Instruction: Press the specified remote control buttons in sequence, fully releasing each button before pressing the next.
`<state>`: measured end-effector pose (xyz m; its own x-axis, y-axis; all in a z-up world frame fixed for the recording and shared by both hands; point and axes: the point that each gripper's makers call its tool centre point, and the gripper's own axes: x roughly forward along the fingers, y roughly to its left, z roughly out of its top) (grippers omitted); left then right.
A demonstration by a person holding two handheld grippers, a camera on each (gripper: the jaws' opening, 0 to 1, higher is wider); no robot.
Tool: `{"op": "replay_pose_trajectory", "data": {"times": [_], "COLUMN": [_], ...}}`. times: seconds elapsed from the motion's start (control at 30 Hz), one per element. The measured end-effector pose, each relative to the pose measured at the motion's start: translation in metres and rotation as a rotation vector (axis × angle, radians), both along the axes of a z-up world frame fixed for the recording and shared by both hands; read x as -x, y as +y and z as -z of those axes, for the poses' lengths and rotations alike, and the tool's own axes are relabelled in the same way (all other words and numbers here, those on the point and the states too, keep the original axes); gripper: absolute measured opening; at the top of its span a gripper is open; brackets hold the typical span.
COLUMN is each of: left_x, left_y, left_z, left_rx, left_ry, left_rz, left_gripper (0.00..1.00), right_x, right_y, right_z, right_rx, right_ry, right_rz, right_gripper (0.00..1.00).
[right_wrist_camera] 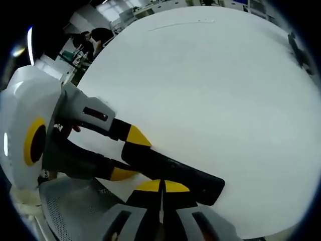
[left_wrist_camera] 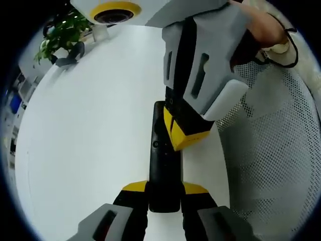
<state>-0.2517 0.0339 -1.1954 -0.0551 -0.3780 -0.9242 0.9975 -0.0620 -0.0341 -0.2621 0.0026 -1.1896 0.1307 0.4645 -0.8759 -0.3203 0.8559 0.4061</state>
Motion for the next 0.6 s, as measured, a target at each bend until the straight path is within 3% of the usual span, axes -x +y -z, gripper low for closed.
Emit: {"op": "replay_pose_trajectory", "data": {"times": [0.27,0.6], "left_x": [0.0000,0.0002], "left_y": [0.0001,-0.0001], "left_z": [0.0000,0.0001], "left_rx": [0.008,0.016], "left_ry": [-0.005,-0.006], "left_rz": [0.001,-0.004], "left_gripper": [0.23,0.23], "right_x": [-0.0006,-0.0018], "right_y": [-0.0008,0.0005], "right_z": [0.0002,-0.0013], "right_rx": [-0.033,-0.019], "right_ry": [-0.001,0.003], "right_rz": [0.041,0.046], "right_gripper": [0.00,0.00]}}
